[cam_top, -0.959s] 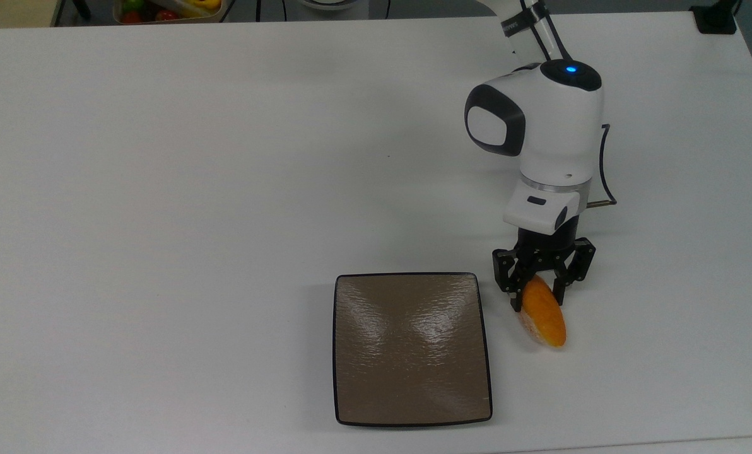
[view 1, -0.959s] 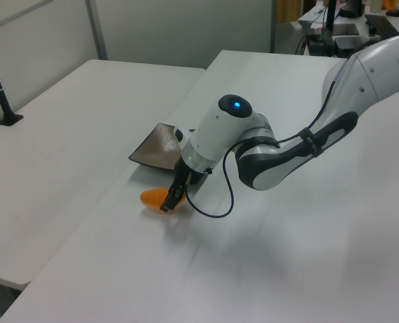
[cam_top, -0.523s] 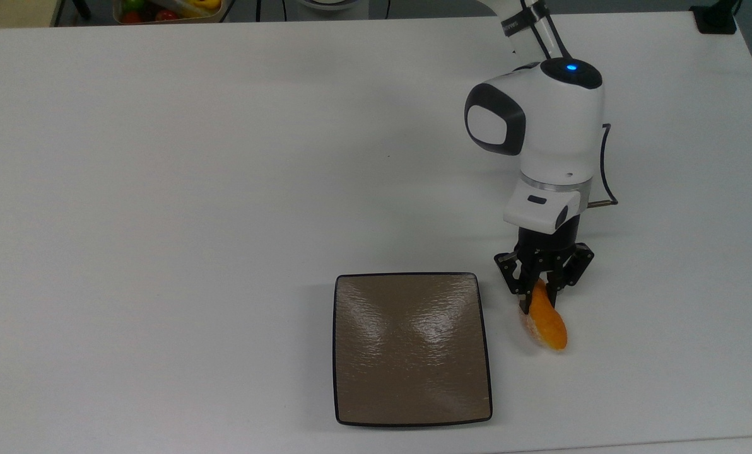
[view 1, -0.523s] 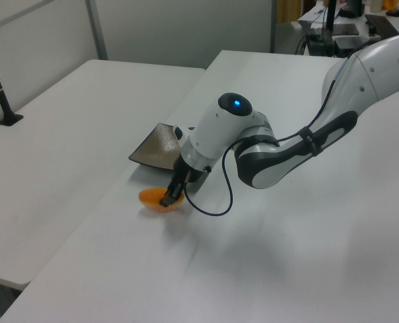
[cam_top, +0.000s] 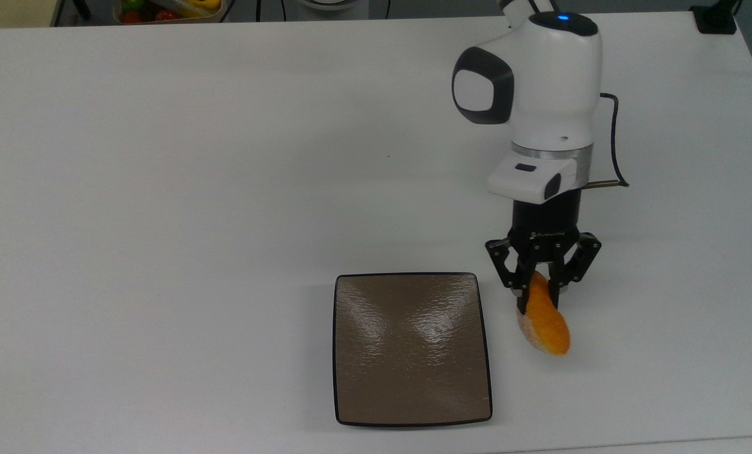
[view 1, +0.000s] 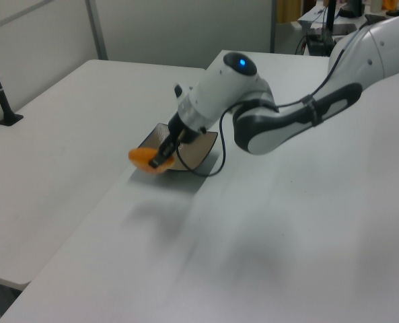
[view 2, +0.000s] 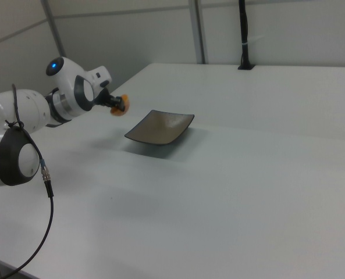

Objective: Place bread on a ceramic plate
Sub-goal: 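Lift the bread roll and carry it over the dark square plate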

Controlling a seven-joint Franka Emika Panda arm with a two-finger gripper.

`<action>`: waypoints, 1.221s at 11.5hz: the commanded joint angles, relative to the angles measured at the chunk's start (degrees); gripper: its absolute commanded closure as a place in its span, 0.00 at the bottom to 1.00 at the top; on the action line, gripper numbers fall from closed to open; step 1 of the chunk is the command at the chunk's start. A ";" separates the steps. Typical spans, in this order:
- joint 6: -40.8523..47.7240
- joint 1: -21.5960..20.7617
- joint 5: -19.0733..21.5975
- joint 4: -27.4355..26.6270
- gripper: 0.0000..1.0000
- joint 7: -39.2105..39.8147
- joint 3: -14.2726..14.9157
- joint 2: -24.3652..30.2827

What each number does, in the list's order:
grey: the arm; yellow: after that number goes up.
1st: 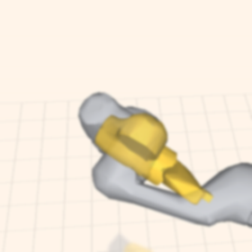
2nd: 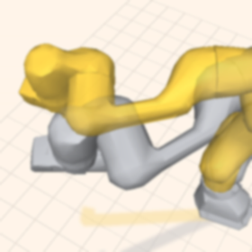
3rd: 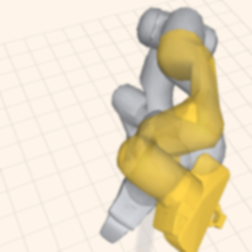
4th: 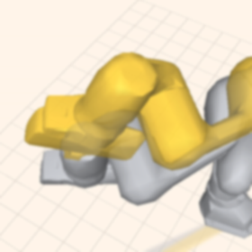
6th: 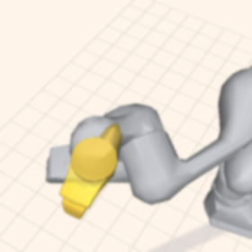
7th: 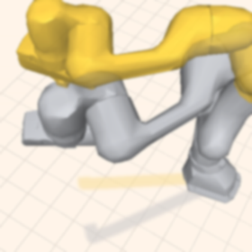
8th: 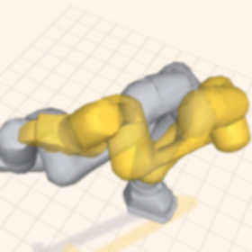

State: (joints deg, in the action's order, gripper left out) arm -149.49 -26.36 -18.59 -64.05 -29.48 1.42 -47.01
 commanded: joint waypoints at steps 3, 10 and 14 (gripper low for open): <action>-0.37 6.31 -1.18 -2.22 0.37 -1.02 0.07 2.19; -0.19 7.73 -2.68 -2.92 0.00 -0.84 0.34 2.09; 7.50 9.83 -1.54 -3.97 0.00 -0.93 -0.62 6.03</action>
State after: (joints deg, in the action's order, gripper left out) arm -148.61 -17.97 -19.99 -65.31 -29.56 1.56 -45.66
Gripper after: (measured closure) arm 0.000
